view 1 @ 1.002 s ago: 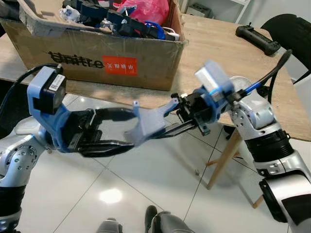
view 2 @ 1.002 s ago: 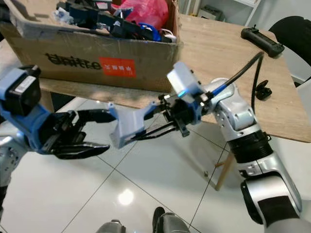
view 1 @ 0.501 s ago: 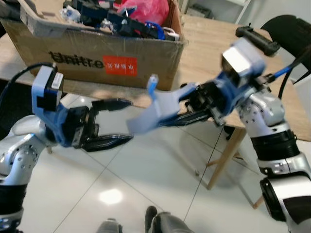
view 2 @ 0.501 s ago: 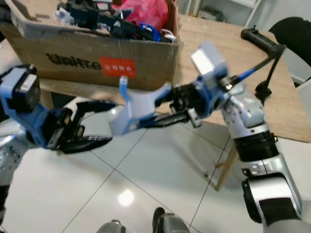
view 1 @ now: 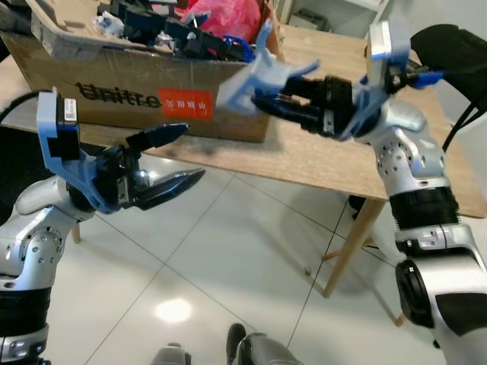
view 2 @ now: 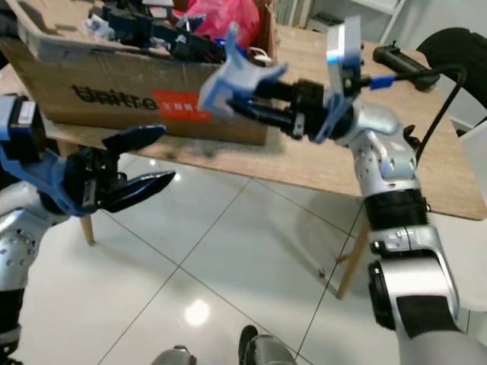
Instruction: Picking trash to rubbish bin
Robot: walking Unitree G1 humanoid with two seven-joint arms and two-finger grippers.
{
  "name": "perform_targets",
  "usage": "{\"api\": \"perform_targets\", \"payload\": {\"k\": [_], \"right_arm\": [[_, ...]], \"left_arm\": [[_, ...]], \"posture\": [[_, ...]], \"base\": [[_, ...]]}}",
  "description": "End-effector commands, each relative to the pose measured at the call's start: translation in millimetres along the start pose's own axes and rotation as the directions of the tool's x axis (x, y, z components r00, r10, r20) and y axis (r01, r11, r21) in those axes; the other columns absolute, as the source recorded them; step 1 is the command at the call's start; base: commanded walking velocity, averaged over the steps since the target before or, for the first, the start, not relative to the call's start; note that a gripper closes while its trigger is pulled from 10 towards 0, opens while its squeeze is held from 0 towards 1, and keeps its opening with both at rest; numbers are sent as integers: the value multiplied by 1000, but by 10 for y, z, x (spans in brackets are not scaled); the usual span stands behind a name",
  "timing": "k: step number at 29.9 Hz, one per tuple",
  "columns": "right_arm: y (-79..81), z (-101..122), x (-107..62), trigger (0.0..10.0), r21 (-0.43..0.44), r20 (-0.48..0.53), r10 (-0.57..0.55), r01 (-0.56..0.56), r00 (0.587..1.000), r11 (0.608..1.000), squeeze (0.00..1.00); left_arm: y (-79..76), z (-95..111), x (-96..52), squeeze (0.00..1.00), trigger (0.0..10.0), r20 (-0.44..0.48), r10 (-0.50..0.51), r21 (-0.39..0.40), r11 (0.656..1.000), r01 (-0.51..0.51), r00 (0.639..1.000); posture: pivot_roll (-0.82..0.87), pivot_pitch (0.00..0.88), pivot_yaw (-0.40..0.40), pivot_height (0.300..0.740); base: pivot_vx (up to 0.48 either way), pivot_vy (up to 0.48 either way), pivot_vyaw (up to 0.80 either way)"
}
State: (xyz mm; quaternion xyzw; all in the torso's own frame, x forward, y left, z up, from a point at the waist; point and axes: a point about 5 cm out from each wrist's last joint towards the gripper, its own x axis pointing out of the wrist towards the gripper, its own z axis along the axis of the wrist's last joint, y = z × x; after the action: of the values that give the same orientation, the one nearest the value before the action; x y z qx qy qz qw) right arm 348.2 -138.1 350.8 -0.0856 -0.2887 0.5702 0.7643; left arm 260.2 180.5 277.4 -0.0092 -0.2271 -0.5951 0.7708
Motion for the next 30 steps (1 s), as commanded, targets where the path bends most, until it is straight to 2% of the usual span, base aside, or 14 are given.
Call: {"api": "perform_targets", "payload": {"k": [1, 7, 8, 11, 12, 13, 15, 17, 18, 20, 21, 24, 28, 30], "right_arm": [[-115, 11, -39, 0, -32, 2, -110, 110, 994, 993, 0], [-245, 2, -24, 0, -53, 5, -227, 227, 974, 972, 0], [-328, -15, -7, 0, -78, -10, -306, 304, 952, 949, 0], [-328, -15, -7, 0, -78, -10, -306, 304, 952, 949, 0], [-391, -37, 4, 0, -106, -36, -368, 363, 929, 926, 0], [-391, -37, 4, 0, -106, -36, -368, 363, 929, 926, 0], [-475, -70, 28, 0, -152, -75, -460, 446, 884, 882, 0], [-475, -70, 28, 0, -152, -75, -460, 446, 884, 882, 0], [-527, -107, 52, 0, -183, -103, -530, 507, 842, 842, 0], [-527, -107, 52, 0, -183, -103, -530, 507, 842, 842, 0], [-560, -115, 76, 0, -195, -106, -574, 549, 812, 813, 0], [-583, -103, 116, 0, -204, -95, -601, 576, 793, 792, 0], [-593, -90, 153, 0, -201, -86, -612, 588, 786, 784, 0], [-592, -74, 216, 0, -168, -69, -606, 590, 792, 790, 0]], "left_arm": [[-67, 28, 25, 0, 10000, 11, -11, 32, 999, 11, 1000], [-126, 62, 48, 0, 10000, 15, -12, 46, 999, 12, 1000], [-163, 93, 62, 0, 10000, 10, -8, 61, 998, 7, 1000], [-163, 93, 62, 0, 10000, 10, -8, 61, 998, 7, 1000], [-197, 138, 80, 0, 10000, 4, -3, 81, 997, 3, 1000], [-197, 138, 80, 0, 10000, 4, -3, 81, 997, 3, 1000], [-259, 256, 132, 0, 10000, 9, 5, 128, 992, -6, 1000], [-259, 256, 132, 0, 10000, 9, 5, 128, 992, -6, 1000], [-281, 294, 168, 0, 10000, 10, 31, 149, 988, -32, 999], [-281, 294, 168, 0, 10000, 10, 31, 149, 988, -32, 999], [-271, 284, 167, 0, 10000, 0, 64, 159, 985, -63, 998], [-261, 277, 167, 0, 10000, -6, 89, 163, 983, -87, 996], [-275, 291, 172, 0, 10000, -5, 99, 163, 982, -97, 995], [-278, 305, 183, 0, 10000, -1, 106, 163, 981, -105, 994]], "posture": [[142, 196, -73, 740], [154, 217, -76, 740], [166, 239, -79, 740], [166, 239, -79, 740], [174, 256, -82, 740], [174, 256, -82, 740], [182, 293, -82, 740], [182, 293, -82, 740], [193, 320, -86, 740], [193, 320, -86, 740], [200, 337, -85, 740], [203, 347, -83, 740], [209, 361, -82, 740], [211, 370, -79, 740]], "base": [[0, 0, 0], [0, 0, 0], [0, 0, 0], [0, 0, 0], [0, 0, 0], [0, 0, 0], [0, 0, 0], [0, 0, 0], [0, 0, 0], [0, 0, 0], [0, 0, 0], [0, 0, 0], [0, 0, 0], [0, 0, 0]]}}
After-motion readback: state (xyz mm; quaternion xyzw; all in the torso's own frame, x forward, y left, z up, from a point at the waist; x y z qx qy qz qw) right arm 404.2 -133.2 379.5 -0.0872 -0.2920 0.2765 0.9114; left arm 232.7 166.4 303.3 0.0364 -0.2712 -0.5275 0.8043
